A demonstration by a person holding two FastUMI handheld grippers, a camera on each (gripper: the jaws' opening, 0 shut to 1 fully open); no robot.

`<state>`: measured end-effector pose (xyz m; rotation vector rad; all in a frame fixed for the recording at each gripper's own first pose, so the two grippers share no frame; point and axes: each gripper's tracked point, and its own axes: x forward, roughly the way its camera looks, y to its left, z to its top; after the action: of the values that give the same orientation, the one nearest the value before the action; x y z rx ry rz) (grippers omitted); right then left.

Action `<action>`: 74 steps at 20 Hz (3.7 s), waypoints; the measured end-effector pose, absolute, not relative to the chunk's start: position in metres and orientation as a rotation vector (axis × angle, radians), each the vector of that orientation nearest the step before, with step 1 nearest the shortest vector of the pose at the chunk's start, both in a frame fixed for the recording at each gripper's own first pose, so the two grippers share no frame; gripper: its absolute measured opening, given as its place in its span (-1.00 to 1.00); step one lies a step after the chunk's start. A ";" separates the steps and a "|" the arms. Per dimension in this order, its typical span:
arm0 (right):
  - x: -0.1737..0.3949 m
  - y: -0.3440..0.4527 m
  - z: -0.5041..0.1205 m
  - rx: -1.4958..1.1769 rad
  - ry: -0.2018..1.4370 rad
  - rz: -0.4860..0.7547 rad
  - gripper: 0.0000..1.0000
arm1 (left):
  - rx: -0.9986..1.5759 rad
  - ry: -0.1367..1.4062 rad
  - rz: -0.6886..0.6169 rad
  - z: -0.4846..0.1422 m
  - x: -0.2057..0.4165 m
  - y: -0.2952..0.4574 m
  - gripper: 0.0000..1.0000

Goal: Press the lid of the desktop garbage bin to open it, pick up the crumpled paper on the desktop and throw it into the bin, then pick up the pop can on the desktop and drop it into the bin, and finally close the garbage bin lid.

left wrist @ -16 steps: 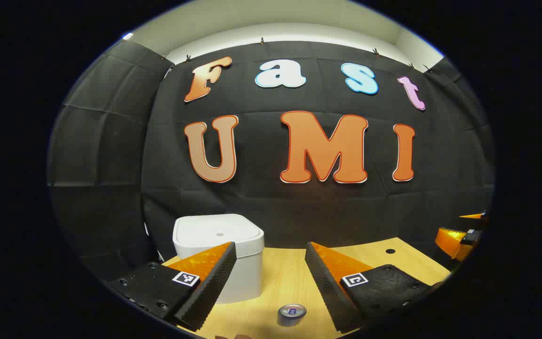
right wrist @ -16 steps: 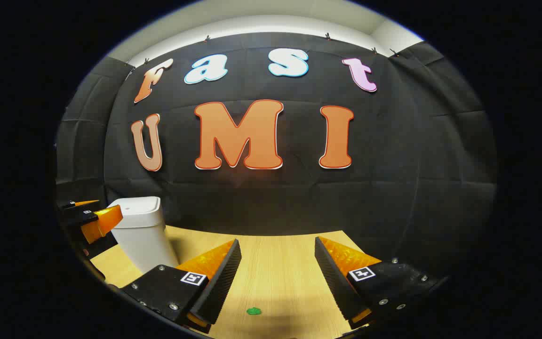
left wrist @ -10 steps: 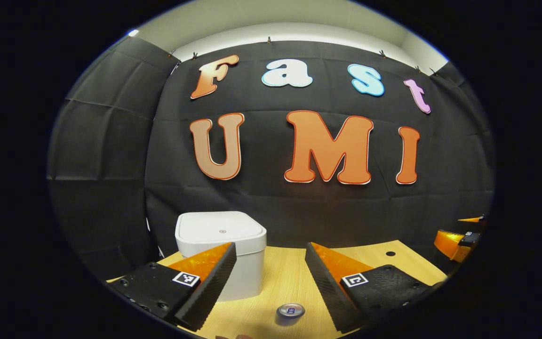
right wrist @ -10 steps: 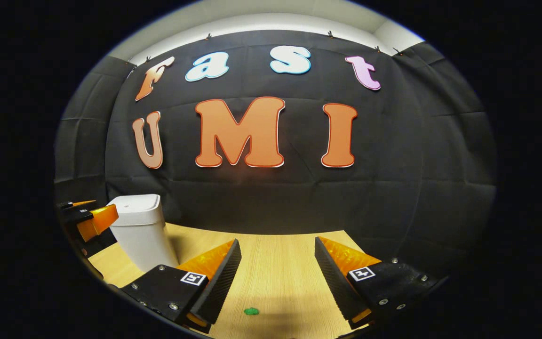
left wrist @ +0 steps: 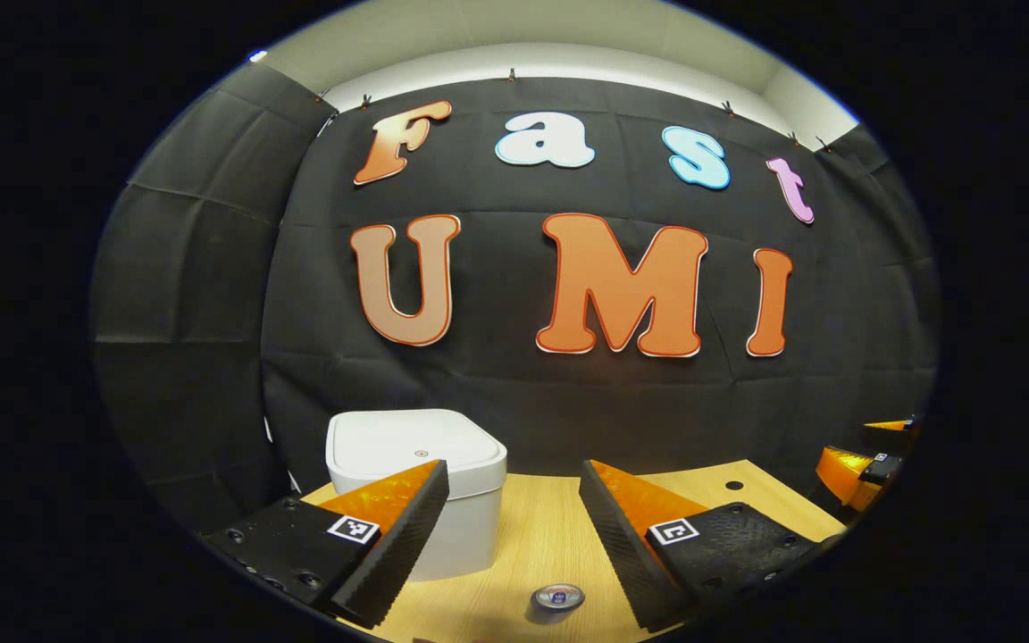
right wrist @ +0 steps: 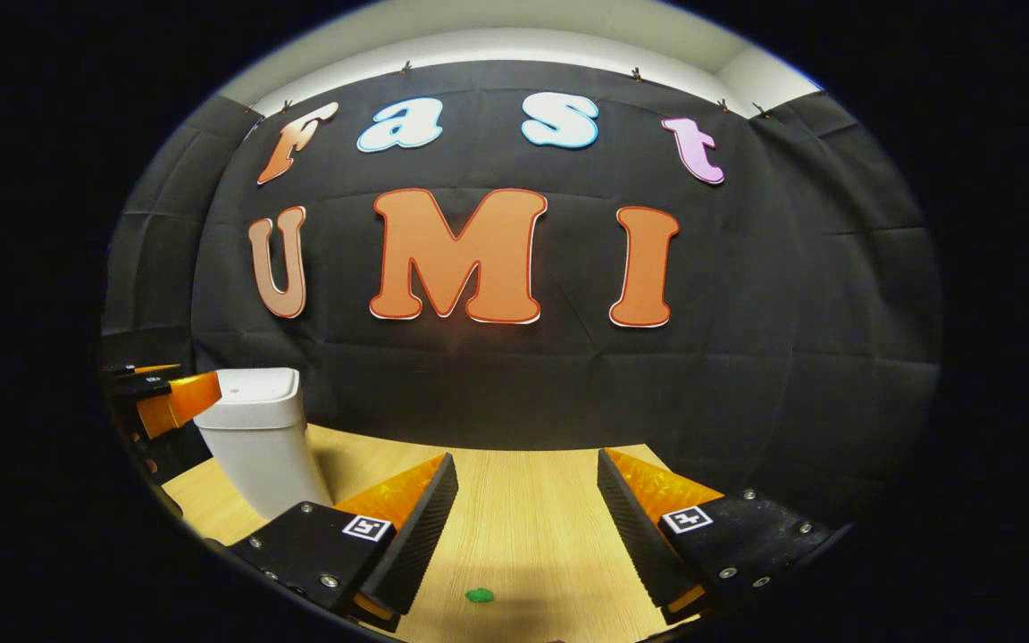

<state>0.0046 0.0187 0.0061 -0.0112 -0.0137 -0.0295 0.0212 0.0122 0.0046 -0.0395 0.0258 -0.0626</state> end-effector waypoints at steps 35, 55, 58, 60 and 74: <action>-0.005 0.018 0.026 -0.009 -0.025 -0.030 0.88 | -0.026 0.005 -0.105 0.023 0.019 0.010 0.87; 0.002 0.015 0.031 -0.009 -0.033 -0.042 0.87 | 0.003 -0.015 -0.070 0.032 0.030 0.026 -0.96; 0.004 0.015 0.032 -0.023 -0.034 -0.045 0.88 | 0.012 0.003 -0.079 0.034 0.031 0.028 -1.00; 0.005 0.016 0.032 -0.034 -0.033 -0.045 0.87 | 0.023 0.027 -0.082 0.034 0.035 0.034 -1.00; 0.022 0.026 0.035 -0.059 -0.021 -0.029 0.88 | 0.047 0.216 -0.126 0.055 0.115 0.096 -1.00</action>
<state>0.0220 0.0259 0.0350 -0.0585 -0.0211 -0.0289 0.1145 0.0964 0.0546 0.0472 0.2165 -0.1255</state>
